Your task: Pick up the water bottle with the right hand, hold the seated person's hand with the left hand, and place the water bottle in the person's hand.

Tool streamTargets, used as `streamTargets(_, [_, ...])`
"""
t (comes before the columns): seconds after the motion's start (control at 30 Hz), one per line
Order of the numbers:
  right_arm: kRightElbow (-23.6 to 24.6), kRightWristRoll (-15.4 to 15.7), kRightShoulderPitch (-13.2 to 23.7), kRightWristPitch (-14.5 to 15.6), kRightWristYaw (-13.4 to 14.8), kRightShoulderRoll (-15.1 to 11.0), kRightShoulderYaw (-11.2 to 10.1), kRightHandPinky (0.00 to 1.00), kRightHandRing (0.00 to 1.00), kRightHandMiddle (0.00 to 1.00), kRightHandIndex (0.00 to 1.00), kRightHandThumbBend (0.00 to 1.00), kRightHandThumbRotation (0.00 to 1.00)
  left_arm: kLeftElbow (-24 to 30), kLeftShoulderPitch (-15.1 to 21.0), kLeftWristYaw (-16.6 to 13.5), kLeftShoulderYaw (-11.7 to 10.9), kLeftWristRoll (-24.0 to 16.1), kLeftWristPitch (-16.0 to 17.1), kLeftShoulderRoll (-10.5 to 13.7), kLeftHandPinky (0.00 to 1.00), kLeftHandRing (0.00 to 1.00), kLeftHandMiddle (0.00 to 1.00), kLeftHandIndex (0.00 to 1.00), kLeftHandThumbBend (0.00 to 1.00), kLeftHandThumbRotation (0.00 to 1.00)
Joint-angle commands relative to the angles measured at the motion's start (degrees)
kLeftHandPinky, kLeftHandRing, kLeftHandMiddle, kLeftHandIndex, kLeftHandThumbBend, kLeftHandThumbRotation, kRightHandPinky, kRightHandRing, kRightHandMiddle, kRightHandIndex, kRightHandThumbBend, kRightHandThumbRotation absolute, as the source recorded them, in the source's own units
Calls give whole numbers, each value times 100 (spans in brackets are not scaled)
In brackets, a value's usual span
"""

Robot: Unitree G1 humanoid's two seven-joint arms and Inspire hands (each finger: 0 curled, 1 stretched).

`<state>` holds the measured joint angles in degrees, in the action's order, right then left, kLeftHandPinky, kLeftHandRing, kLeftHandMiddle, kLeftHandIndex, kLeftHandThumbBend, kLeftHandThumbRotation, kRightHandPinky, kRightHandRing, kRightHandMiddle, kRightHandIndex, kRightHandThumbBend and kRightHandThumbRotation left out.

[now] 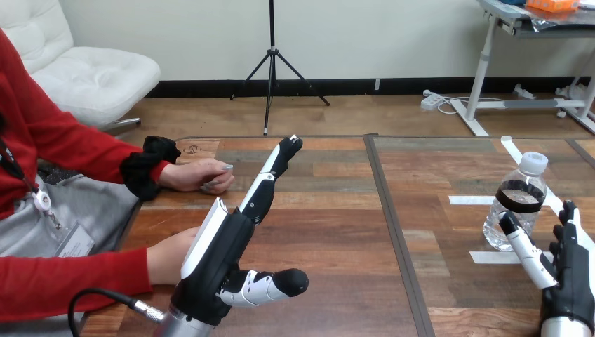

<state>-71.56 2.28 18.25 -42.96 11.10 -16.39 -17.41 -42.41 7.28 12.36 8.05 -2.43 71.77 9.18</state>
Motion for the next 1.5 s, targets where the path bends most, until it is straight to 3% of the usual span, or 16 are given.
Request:
streamTargets(0.0, [-19,56,572,89,10,-197,117,91,100,100,100,100,62,230,230,31,-43,127,16,23,100,100,100,100,100,83])
streamTargets(0.37, [-95,31,638,215,-72,-217,171,84,100,100,100,100,63,252,217,-98,-166,-98,67,-8,100,100,100,100,100,85])
streamTargets(0.47, [-98,81,664,282,-9,-227,217,83,100,100,100,100,63,308,178,14,-57,115,-51,-4,100,100,100,100,100,85])
streamTargets(0.9, [-127,166,756,424,111,-250,325,81,100,100,100,100,63,305,192,-39,-107,-10,16,9,100,100,100,100,100,85])
streamTargets(1.47, [-136,232,925,548,150,-289,435,91,100,100,100,100,62,313,183,1,-76,60,10,20,100,100,100,100,100,85])
